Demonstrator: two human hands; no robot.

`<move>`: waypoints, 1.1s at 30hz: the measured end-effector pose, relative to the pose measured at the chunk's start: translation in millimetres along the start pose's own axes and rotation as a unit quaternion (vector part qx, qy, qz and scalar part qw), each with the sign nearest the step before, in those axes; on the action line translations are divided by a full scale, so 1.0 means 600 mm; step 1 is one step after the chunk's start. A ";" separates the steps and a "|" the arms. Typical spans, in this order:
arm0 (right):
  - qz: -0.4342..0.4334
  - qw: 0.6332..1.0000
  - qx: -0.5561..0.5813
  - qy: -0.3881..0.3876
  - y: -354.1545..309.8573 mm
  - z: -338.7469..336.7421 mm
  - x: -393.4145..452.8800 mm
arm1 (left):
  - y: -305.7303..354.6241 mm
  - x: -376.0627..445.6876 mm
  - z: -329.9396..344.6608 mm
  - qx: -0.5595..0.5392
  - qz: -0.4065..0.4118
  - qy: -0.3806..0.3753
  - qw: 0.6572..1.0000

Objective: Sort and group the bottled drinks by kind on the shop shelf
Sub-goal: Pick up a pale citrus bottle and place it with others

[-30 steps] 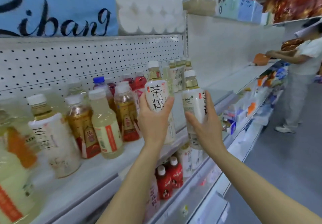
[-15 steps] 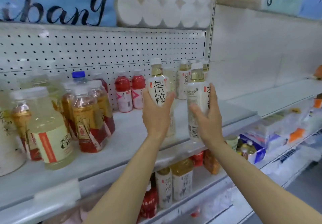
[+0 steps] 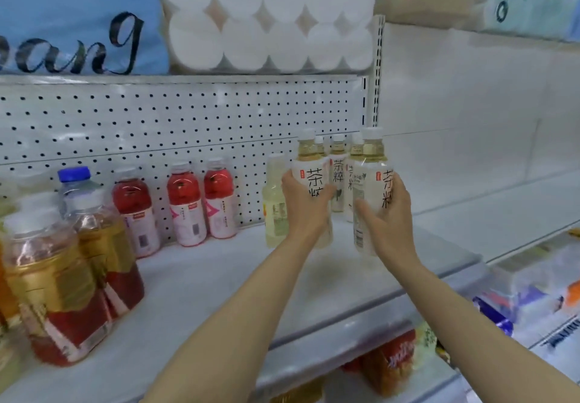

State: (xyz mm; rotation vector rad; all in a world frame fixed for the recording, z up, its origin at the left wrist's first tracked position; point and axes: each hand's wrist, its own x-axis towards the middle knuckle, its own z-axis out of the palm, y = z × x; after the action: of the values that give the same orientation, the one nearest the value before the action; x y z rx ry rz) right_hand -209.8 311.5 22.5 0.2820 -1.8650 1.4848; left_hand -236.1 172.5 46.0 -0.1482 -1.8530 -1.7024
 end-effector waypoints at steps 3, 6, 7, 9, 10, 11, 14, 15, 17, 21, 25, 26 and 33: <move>0.005 1.000 -0.002 -0.017 0.031 -0.014 0.036 | -0.028 0.036 0.048 0.023 -0.014 -0.006 1.000; -0.007 0.999 0.000 -0.035 0.062 -0.013 0.063 | -0.052 0.063 0.082 0.034 -0.008 -0.001 0.999; -0.006 0.999 -0.003 -0.040 0.072 -0.010 0.073 | -0.057 0.070 0.090 0.037 -0.004 0.005 0.999; 0.007 0.999 -0.011 -0.048 0.083 -0.004 0.091 | -0.070 0.082 0.101 0.053 -0.006 0.015 0.998; 0.006 0.998 -0.016 -0.052 0.088 -0.001 0.099 | -0.075 0.087 0.106 0.060 -0.007 0.017 0.998; 0.005 0.998 -0.021 -0.058 0.091 0.002 0.106 | -0.083 0.092 0.112 0.064 -0.004 0.019 0.998; 0.012 0.998 -0.016 -0.068 0.100 0.011 0.125 | -0.104 0.099 0.123 0.077 -0.009 0.025 0.997; 0.015 0.997 -0.018 -0.072 0.105 0.015 0.129 | -0.110 0.100 0.125 0.076 -0.011 0.030 0.997; 0.020 0.996 -0.026 -0.082 0.114 0.021 0.137 | -0.117 0.098 0.128 0.081 -0.014 0.031 0.996; 0.013 0.993 -0.058 -0.102 0.136 0.035 0.146 | -0.109 0.093 0.129 0.137 0.004 0.011 0.990; 0.008 0.991 -0.079 -0.107 0.153 0.037 0.147 | -0.095 0.084 0.119 0.188 0.019 0.000 0.982; 0.010 0.991 -0.080 -0.108 0.157 0.037 0.149 | -0.095 0.080 0.116 0.213 0.015 -0.007 0.977; 0.001 0.983 -0.128 -0.132 0.163 0.042 0.158 | -0.038 0.054 0.050 0.320 0.135 0.195 0.917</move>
State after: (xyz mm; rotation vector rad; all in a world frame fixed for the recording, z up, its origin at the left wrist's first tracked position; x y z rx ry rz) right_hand -343.8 343.7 8.5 0.3692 -2.2416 1.2373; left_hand -283.7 186.6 43.0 0.1865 -1.8715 -0.8036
